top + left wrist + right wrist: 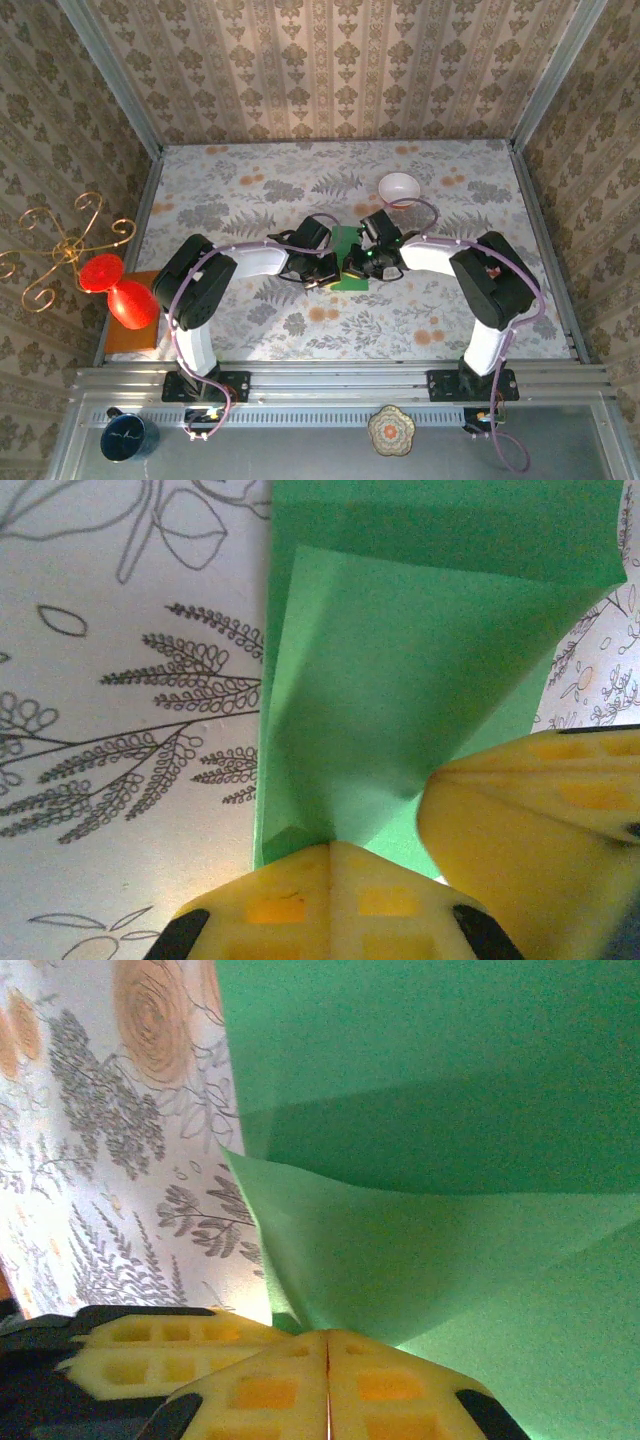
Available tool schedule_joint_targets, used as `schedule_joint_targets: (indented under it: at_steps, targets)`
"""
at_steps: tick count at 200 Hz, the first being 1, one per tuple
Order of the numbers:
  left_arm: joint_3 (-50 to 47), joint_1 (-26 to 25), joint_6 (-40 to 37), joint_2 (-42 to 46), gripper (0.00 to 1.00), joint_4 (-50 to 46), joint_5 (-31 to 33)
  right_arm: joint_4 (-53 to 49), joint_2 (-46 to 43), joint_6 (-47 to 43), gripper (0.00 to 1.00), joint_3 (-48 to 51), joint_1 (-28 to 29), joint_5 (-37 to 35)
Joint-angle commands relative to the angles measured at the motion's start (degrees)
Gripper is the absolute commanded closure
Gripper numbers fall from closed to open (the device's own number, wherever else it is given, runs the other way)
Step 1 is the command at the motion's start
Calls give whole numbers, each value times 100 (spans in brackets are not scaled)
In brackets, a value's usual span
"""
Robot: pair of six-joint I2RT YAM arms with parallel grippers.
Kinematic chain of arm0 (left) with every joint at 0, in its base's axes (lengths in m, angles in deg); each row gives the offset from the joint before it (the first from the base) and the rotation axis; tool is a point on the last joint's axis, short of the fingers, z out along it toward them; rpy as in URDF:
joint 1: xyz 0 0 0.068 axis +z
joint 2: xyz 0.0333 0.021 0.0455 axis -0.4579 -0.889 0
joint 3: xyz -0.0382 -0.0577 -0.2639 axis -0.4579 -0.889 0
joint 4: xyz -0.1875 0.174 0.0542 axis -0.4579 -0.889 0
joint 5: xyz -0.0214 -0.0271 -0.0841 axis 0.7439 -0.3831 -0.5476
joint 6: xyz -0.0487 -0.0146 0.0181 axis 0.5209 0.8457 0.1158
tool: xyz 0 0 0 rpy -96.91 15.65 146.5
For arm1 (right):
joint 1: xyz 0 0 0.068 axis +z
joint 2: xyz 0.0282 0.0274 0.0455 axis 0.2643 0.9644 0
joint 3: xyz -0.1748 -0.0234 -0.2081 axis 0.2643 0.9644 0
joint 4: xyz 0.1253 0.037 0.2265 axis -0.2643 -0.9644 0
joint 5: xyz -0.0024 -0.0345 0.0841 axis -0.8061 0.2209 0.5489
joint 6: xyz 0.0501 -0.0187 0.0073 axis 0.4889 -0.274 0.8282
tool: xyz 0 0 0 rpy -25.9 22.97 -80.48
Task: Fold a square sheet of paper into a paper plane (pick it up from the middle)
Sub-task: Fold the triangle a second time at the center of the table.
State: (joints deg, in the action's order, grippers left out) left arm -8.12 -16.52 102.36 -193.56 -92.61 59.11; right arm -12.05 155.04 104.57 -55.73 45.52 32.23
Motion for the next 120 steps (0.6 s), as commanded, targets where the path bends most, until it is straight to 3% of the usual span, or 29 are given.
schedule_joint_targets:
  at_steps: [1,120]
  targets:
    - [-90,44,-67,-107,100,-285,9,-129,171,-129,90,-185,21,114]
    - [-63,35,-171,422,100,-224,-158,-450,491,-218,90,-239,-58,-189]
